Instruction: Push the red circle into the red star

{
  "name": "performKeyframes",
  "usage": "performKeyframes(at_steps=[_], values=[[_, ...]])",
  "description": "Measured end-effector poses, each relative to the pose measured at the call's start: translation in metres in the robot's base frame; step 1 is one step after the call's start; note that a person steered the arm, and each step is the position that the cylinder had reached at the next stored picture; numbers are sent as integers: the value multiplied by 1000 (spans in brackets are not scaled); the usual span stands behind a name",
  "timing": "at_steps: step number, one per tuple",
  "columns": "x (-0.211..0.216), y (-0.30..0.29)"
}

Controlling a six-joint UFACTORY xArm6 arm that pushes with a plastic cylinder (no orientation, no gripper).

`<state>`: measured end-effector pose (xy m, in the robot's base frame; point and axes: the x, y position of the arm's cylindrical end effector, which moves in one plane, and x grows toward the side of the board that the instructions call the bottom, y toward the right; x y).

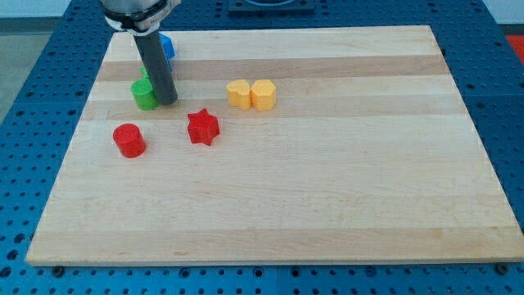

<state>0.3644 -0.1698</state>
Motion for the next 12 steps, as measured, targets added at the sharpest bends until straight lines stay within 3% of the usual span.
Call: performKeyframes(at_steps=[3,5,7,10,12], values=[[18,72],[51,-1],[51,-80],[11,-75],[7,-64]])
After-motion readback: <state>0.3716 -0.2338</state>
